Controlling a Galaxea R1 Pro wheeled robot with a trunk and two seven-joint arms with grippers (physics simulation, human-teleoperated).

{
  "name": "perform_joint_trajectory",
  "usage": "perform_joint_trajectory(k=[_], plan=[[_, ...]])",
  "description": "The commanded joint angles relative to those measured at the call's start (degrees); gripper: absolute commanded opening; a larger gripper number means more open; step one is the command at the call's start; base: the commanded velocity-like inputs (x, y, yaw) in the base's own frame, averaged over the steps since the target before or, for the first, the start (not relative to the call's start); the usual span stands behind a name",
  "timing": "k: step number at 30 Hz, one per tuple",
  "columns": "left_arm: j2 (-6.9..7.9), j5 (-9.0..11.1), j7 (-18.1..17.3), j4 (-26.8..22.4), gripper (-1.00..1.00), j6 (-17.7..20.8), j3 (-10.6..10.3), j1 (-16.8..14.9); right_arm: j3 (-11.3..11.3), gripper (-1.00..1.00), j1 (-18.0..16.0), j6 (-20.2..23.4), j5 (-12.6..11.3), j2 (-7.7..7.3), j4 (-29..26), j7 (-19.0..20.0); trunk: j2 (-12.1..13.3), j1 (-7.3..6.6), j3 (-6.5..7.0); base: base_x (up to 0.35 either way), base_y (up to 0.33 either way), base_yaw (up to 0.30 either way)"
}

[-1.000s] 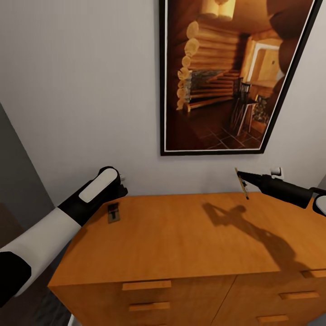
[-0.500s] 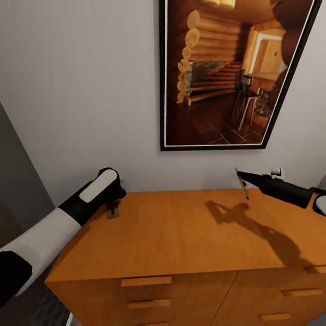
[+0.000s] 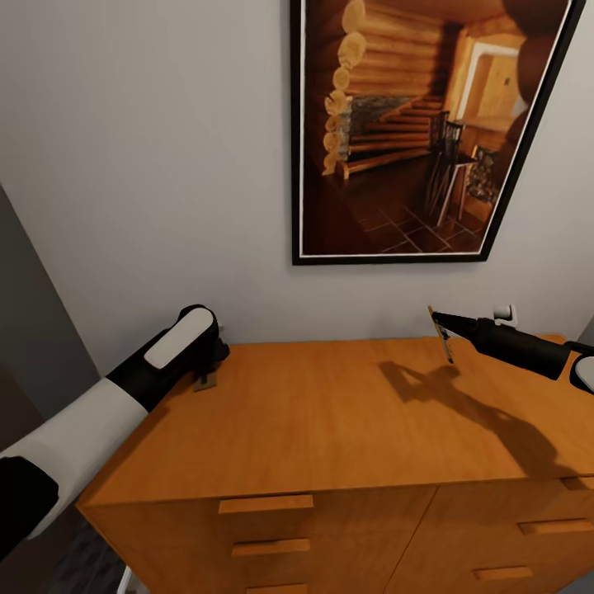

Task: Take the four mousetraps from the cabinet in the bathroom and place them on the bathroom floor. Make sure all four end up on the same floor surface, and ensure that at least two of them are either under or directly next to the same bathroom sink.

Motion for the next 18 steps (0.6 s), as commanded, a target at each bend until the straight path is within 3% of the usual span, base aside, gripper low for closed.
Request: perform_joint_trajectory(k=[1,9,18], plan=[[0.05,0.5,0.2,0.5,1.0,0.4,-0.2,0.0,0.1,-1.0,-0.1,0.2,-0.3,-0.04,0.0,0.0,-0.4,0.24,-0.26,0.0,0.0,0.0],[0.05,0.5,0.2,0.5,1.0,0.4,-0.2,0.0,0.1,-1.0,-0.1,0.2,-0.3,-0.04,0.0,0.0,-3.6,1.99,-1.7,0.0,0.0,0.0],[-0.05,0.5,0.2,0.4,1.0,0.4,-0.2,0.0,0.1,-1.0,-0.1,0.2,-0.3,-0.04,0.0,0.0,-3.6,1.99,-1.7,0.0,0.0,0.0]])
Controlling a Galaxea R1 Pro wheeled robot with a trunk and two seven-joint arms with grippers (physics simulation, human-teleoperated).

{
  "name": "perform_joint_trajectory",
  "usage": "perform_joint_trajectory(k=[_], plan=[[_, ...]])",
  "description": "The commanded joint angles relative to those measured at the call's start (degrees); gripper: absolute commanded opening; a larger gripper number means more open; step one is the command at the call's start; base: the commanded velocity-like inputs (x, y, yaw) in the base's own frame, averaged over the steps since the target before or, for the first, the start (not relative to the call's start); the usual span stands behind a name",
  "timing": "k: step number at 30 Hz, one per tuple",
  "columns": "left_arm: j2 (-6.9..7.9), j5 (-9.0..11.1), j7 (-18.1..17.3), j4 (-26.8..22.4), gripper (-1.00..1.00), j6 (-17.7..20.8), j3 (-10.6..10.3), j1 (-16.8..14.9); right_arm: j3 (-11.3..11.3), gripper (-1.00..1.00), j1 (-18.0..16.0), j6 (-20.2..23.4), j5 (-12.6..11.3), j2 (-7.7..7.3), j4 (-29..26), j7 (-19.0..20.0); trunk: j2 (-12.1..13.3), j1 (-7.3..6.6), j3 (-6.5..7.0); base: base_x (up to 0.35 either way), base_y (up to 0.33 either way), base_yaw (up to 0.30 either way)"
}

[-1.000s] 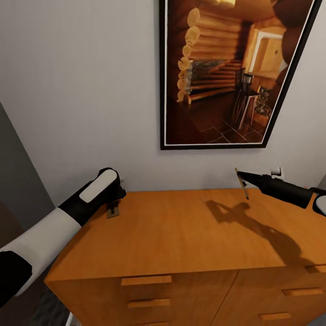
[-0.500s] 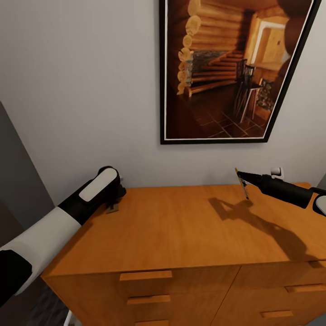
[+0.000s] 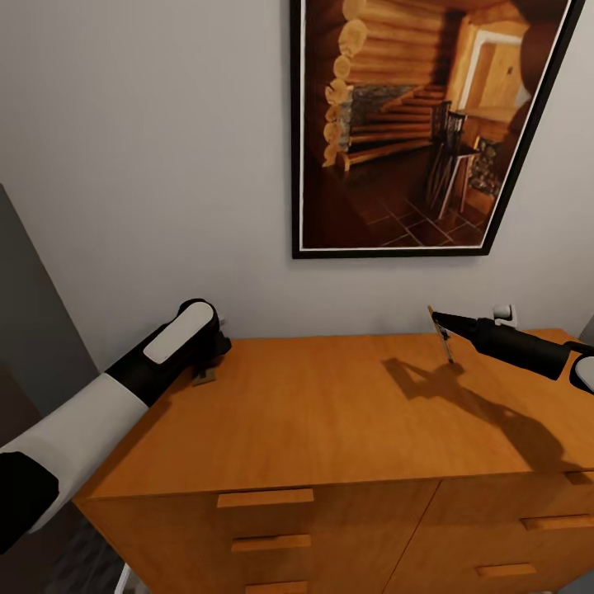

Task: Take the four mousetraps from the cabinet in the bathroom and place them on the bathroom floor. Make sure all four end up on the same floor surface, and ensure that at least two of them are either under or directly next to the same bathroom sink.

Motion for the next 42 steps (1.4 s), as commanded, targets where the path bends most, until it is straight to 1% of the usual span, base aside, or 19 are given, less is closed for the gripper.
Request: perform_joint_trajectory(k=[1,2,3,18,22,24,26,28,30,32,33,34,36,39,42], plan=[[0.05,0.3,0.3,1.1,1.0,0.6,-0.1,1.2,0.1,-1.0,-0.1,0.2,-0.3,-0.04,0.0,0.0,0.0,0.01,-0.08,0.0,0.0,0.0],[0.03,0.2,0.3,1.1,1.0,0.6,-0.1,1.2,0.1,-1.0,-0.1,0.2,-0.3,-0.04,0.0,0.0,0.0,0.01,-0.08,0.0,0.0,0.0],[0.02,0.2,0.3,1.0,-1.0,0.6,-0.1,1.2,0.1,-1.0,-0.1,0.2,-0.3,-0.04,0.0,0.0,0.0,0.01,-0.08,0.0,0.0,0.0],[0.01,0.3,0.3,0.7,-1.0,0.6,0.1,1.2,0.1,-1.0,-0.1,0.2,-0.3,-0.04,0.1,0.0,0.0,0.01,-0.08,0.0,0.0,0.0],[-0.03,0.3,0.7,-0.6,-1.0,0.8,0.9,1.1,0.2,-1.0,-0.1,0.2,-0.3,-0.03,0.1,-0.1,0.0,0.01,-0.08,0.0,0.0,0.0],[-0.07,0.3,0.9,-3.2,-1.0,1.2,2.1,1.1,0.2,-1.0,-0.1,0.1,-0.3,-0.01,0.1,-0.1,0.0,0.01,-0.08,0.0,0.0,0.0],[-0.13,0.4,1.7,-7.0,-1.0,1.6,4.1,0.7,0.2,-1.0,-0.1,0.1,-0.3,-0.01,0.1,-0.1,0.0,0.01,-0.08,0.0,0.0,0.0],[-0.25,0.6,3.7,-11.3,-1.0,2.3,6.1,0.1,0.2,-1.0,-0.1,0.1,-0.3,0.0,0.1,-0.1,0.0,0.01,-0.08,0.0,0.0,0.0],[-0.35,0.8,5.1,-14.7,-1.0,3.6,7.6,-0.6,0.2,-1.0,-0.1,0.1,-0.3,0.03,0.1,-0.1,0.0,0.01,-0.08,0.0,0.0,0.0],[-0.41,0.9,5.8,-16.7,-1.0,4.4,8.9,-1.0,0.2,-1.0,-0.1,0.1,-0.3,0.04,0.1,-0.1,0.0,0.01,-0.08,0.0,0.0,0.0],[-0.49,1.3,6.0,-17.7,-1.0,4.7,10.3,-1.5,0.2,-1.0,-0.1,0.1,-0.3,0.04,0.1,-0.1,0.0,0.01,-0.08,0.0,0.0,0.0],[-0.56,1.6,6.1,-17.9,-1.0,4.8,10.9,-1.8,0.2,-1.0,-0.1,0.1,-0.3,0.04,0.1,-0.1,0.0,0.01,-0.08,0.0,0.0,0.0],[-0.63,2.2,6.1,-18.1,-1.0,4.9,11.4,-2.3,0.2,-1.0,-0.1,0.1,-0.3,0.04,0.2,-0.1,0.0,0.01,-0.08,0.0,0.0,0.0],[-0.75,3.5,6.2,-18.8,-1.0,5.0,11.8,-2.9,0.2,-1.0,-0.1,0.1,-0.3,0.04,0.2,-0.1,0.0,0.01,-0.08,0.0,0.0,0.0],[-0.79,4.1,6.2,-19.3,-1.0,5.0,11.9,-3.1,0.2,-1.0,-0.1,0.1,-0.3,0.04,0.2,-0.1,0.0,0.01,-0.08,0.0,0.0,0.0]])
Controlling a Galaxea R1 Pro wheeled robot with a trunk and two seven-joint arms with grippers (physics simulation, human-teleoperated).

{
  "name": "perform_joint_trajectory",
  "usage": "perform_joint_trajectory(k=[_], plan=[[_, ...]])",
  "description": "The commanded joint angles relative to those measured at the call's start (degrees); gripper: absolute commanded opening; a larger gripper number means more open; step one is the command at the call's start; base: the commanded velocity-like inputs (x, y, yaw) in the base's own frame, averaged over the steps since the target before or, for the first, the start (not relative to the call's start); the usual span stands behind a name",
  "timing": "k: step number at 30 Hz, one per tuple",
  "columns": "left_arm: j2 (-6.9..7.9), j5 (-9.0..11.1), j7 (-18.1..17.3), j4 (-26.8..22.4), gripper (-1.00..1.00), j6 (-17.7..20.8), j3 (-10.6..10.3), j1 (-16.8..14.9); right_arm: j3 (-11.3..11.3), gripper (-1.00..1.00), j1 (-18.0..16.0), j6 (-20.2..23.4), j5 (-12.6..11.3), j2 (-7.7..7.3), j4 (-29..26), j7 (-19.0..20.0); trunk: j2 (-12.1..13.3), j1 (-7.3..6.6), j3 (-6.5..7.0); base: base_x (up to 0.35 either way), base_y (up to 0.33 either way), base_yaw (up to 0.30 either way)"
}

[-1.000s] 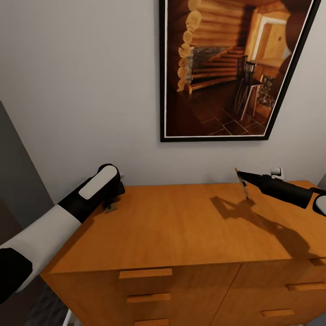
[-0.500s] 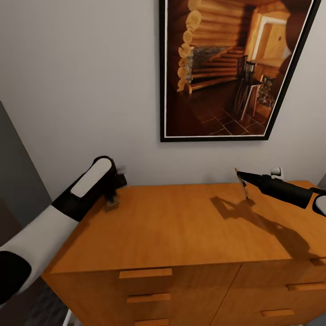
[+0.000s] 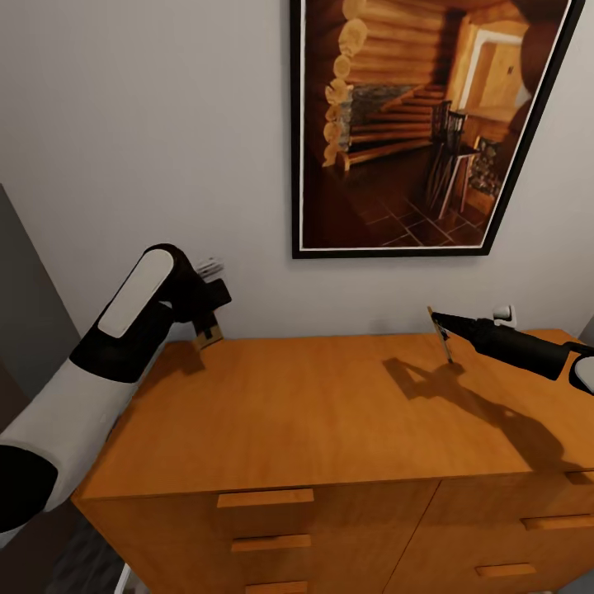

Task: Take the four mousetraps from the cabinet in the bathroom and place them on the bathroom floor. Make sure all four end up on the same floor surface, and ensure that at least two of them are either under or directly next to the same bathroom sink.

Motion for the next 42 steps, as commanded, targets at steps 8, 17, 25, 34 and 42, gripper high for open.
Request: perform_joint_trajectory(k=[8,17,25,34,42], plan=[[0.03,0.6,0.4,-0.3,-1.0,0.9,0.0,-0.2,0.2,-1.0,-0.1,0.2,-0.4,-0.04,0.0,0.0,0.0,0.0,-0.06,-0.056,0.0,0.0],[0.03,0.7,0.5,-0.3,-1.0,0.9,0.0,-0.2,0.3,-1.0,-0.1,0.2,-0.4,-0.04,0.0,0.0,0.0,0.0,-0.06,-0.308,0.0,0.0],[0.03,0.7,0.5,-0.2,-1.0,0.9,0.1,-0.2,0.3,-1.0,-0.1,0.2,-0.4,-0.04,0.1,-0.1,0.0,0.0,-0.06,-0.333,0.0,0.0],[-0.26,0.7,0.4,0.7,-1.0,0.8,-0.1,0.0,0.2,-1.0,-0.2,0.3,-0.4,1.02,0.1,-0.3,0.0,0.0,-0.06,-0.333,0.0,0.0],[-2.2,0.6,0.4,2.0,-1.0,0.8,-0.3,0.1,0.2,-1.0,-0.2,0.2,-0.3,1.1,0.1,-0.4,0.0,0.0,-0.06,-0.334,0.0,0.0]])
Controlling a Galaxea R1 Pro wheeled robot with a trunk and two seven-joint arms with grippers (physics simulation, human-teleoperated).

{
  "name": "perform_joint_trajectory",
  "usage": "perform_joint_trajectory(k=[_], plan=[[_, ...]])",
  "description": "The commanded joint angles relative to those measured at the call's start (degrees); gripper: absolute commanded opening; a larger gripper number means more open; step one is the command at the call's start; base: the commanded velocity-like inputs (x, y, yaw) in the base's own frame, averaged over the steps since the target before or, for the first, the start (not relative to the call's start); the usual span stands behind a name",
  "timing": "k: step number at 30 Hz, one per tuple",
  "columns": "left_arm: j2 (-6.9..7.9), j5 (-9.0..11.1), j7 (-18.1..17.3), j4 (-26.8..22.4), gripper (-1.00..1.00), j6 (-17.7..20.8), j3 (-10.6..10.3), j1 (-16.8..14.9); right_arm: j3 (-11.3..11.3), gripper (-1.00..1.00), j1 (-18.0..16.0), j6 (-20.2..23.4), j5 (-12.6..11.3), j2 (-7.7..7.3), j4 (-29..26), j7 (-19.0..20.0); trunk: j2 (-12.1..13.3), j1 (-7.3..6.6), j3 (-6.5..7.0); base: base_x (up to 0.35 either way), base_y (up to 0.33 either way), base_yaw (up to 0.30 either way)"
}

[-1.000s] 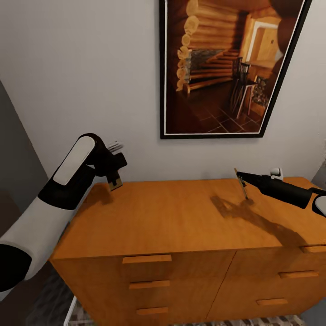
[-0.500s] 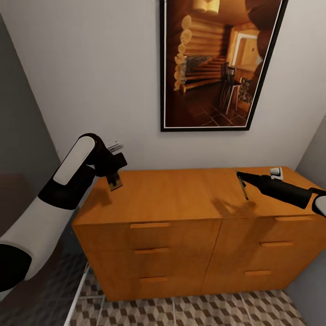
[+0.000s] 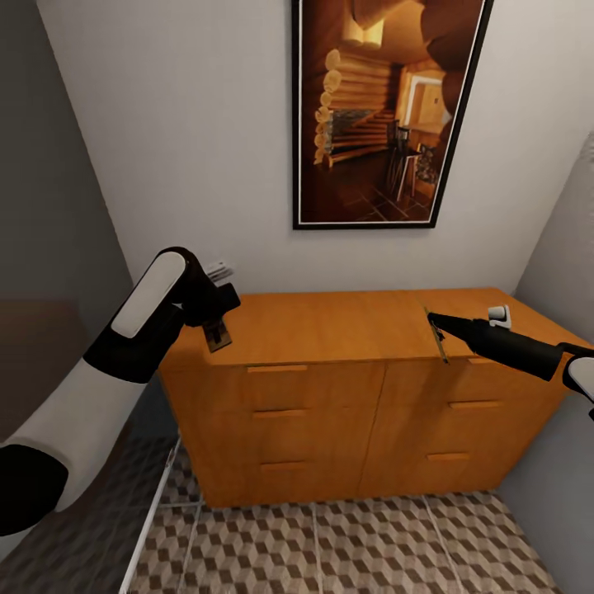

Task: Take the four mousetraps from the cabinet in the bathroom and place them on the bathroom floor. Make sure all four end up on the same floor surface, and ensure that at least two of them are either under or directly next to the same bathroom sink.

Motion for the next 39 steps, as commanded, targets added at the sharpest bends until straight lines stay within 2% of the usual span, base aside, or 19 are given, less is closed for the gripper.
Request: perform_joint_trajectory(k=[1,11,12,14,15,19,23,24,26,29,30,31,32,34,39], plan=[[0.03,0.3,0.4,0.1,-1.0,0.9,-0.1,-0.1,0.1,-1.0,-0.1,0.2,-0.3,-0.04,0.0,0.0,0.0,-0.04,-0.06,-0.334,0.0,0.0],[-0.05,0.3,0.4,0.6,-1.0,0.7,-0.3,0.5,0.0,-1.0,-0.1,0.1,-0.3,-0.04,0.1,0.0,0.0,-0.04,-0.06,-0.316,0.0,0.0],[-0.16,0.3,0.4,0.5,-1.0,0.4,-2.4,1.4,0.0,-1.0,0.0,0.1,-0.3,-0.04,0.1,0.0,0.0,-0.04,-0.06,-0.024,0.0,0.0],[-0.43,0.3,0.4,0.5,-1.0,0.3,-4.1,1.6,0.0,-1.0,-0.1,0.1,-0.3,-0.04,0.1,0.0,0.0,-0.04,-0.06,-0.012,0.0,0.0],[-2.17,0.4,-0.1,0.6,-1.0,-0.2,-10.4,4.5,0.1,-1.0,0.0,0.2,-0.3,-0.1,0.2,-2.8,0.0,-0.04,-0.06,0.0,0.0,0.0],[-3.03,0.9,-0.2,0.5,-1.0,-0.6,-13.5,6.1,0.6,-1.0,0.0,0.6,-0.2,-0.19,-0.1,-3.9,0.0,-0.04,-0.06,0.0,0.0,0.0],[-3.77,4.2,-0.3,0.5,-1.0,-0.7,-16.3,8.4,2.6,-1.0,1.6,0.7,0.4,-0.53,-0.2,-3.9,0.0,-0.04,-0.06,0.0,0.0,0.0],[-3.83,4.5,-0.4,0.5,-1.0,-0.7,-16.7,8.7,2.8,-1.0,2.0,0.7,0.6,-0.54,-0.2,-3.9,0.0,-0.04,-0.06,0.0,0.0,0.0],[-4.09,5.2,-0.5,0.5,-1.0,-0.7,-18.5,9.6,3.2,-1.0,3.2,0.7,2.1,-0.5,-0.2,-3.9,0.0,-0.04,-0.06,0.0,0.0,0.0],[-4.25,5.6,-1.9,0.5,-1.0,-0.9,-21.8,10.2,3.6,-1.0,5.2,0.6,6.8,-0.44,-0.2,-3.9,0.0,-0.04,-0.06,0.0,0.0,0.0],[-4.25,5.7,-2.4,0.5,-1.0,-0.9,-22.4,10.3,3.6,-1.0,5.7,0.5,7.7,-0.39,-0.2,-3.9,0.0,-0.04,-0.06,0.0,0.0,0.0],[-4.24,5.8,-3.9,0.5,-1.0,-1.0,-24.6,10.4,3.7,-1.0,6.9,0.5,9.6,-0.31,-0.2,-3.8,0.0,-0.04,-0.06,0.0,0.0,0.0],[-4.23,5.8,-4.5,0.5,-1.0,-1.0,-25.3,10.4,3.7,-1.0,7.3,0.4,10.1,-0.29,-0.2,-3.8,0.0,-0.04,-0.06,0.0,0.0,0.0],[-4.23,5.9,-6.6,0.5,-1.0,-2.7,-29.3,10.6,3.8,-1.0,8.2,0.4,11.4,-0.24,-0.2,-3.8,0.0,-0.04,-0.06,0.0,0.0,0.0],[-4.24,5.8,-8.0,0.5,-1.0,-7.6,-35.3,10.7,4.4,-1.0,8.9,0.5,12.2,-0.22,-0.1,-3.9,0.0,-0.04,-0.06,0.0,0.0,0.0]])
